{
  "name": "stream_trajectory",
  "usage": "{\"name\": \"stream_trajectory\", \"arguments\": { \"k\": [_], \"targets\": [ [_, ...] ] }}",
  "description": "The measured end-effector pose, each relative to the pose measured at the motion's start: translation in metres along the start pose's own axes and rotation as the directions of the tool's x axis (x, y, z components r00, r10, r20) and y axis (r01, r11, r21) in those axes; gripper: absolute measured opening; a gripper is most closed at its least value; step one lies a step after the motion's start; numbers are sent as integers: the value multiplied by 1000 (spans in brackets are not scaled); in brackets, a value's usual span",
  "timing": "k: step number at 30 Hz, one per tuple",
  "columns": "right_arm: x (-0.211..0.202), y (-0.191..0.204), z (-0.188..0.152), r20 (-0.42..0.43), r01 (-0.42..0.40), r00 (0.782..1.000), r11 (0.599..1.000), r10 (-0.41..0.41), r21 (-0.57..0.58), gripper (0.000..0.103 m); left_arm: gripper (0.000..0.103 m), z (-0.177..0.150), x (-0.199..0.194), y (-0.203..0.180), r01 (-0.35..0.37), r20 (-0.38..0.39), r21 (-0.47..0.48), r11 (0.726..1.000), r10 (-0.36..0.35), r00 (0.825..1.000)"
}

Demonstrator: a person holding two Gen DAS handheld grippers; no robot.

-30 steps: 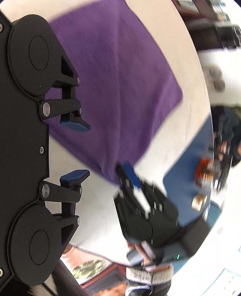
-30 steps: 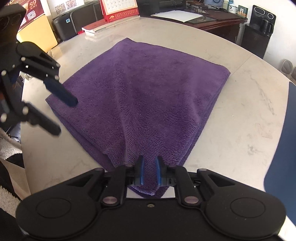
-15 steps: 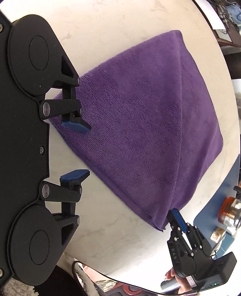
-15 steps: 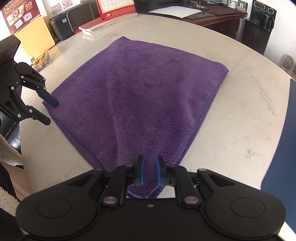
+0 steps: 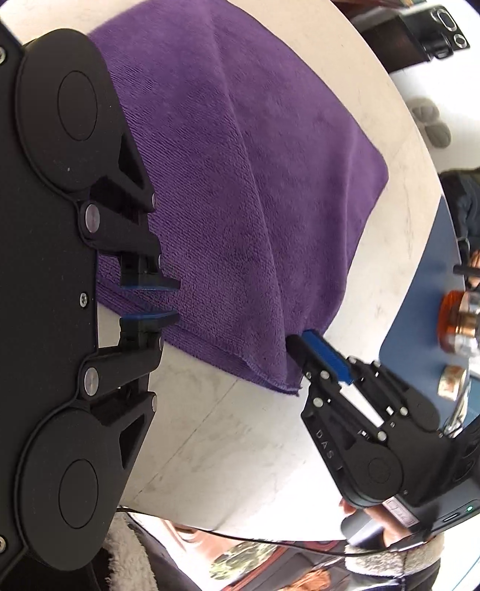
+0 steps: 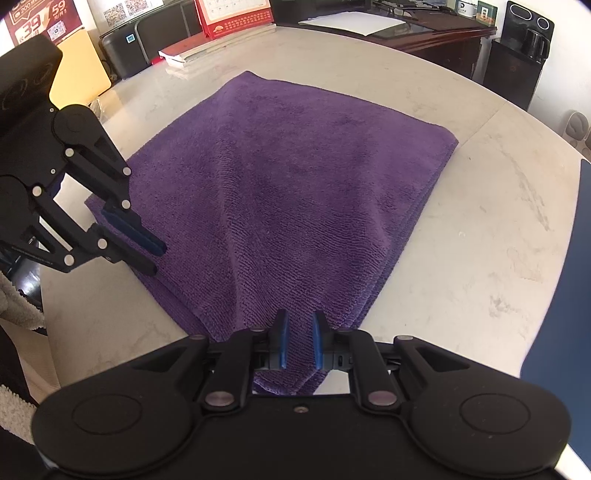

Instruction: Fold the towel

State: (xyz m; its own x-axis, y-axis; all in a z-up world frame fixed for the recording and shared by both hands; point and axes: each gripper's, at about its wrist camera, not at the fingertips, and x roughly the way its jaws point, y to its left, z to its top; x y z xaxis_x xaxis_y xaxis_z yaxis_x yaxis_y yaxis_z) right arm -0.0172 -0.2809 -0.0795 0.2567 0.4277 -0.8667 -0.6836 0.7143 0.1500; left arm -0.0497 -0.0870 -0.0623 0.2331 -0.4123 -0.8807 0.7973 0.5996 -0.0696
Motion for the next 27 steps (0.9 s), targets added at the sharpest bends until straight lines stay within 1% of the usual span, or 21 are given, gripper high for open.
{"name": "stream_trajectory", "arguments": {
  "k": [1,6,8,13,17,19,22,27],
  "targets": [
    [0,0,0,0,-1,1000,1000,1,0,11,10,0,1,-1,23,-11,1,1000,-23,1000],
    [-1,-1,-1,4,-7,1000,1000,7,4,11,11,2,7,-5,41,-42,61,997,-38,998],
    [-1,-2,-2,5,-8,1000,1000,8,5,11,13,4,8,-8,37,-46,91,995,-33,998],
    [-1,-1,-2,7,-11,1000,1000,11,6,11,13,4,9,-9,40,-55,123,992,-34,998],
    [-1,-1,-2,8,-10,1000,1000,10,6,11,11,6,9,-11,35,-65,173,984,-24,998],
    [-1,0,-2,9,-8,1000,1000,8,6,11,7,7,11,-10,38,-72,174,984,-26,997],
    [-1,0,-2,10,-7,1000,1000,7,6,11,2,8,11,-4,57,-87,149,987,-44,995],
    [0,1,-2,11,-7,1000,1000,6,3,11,1,4,7,-1,85,-120,138,987,-69,990]
  ]
}}
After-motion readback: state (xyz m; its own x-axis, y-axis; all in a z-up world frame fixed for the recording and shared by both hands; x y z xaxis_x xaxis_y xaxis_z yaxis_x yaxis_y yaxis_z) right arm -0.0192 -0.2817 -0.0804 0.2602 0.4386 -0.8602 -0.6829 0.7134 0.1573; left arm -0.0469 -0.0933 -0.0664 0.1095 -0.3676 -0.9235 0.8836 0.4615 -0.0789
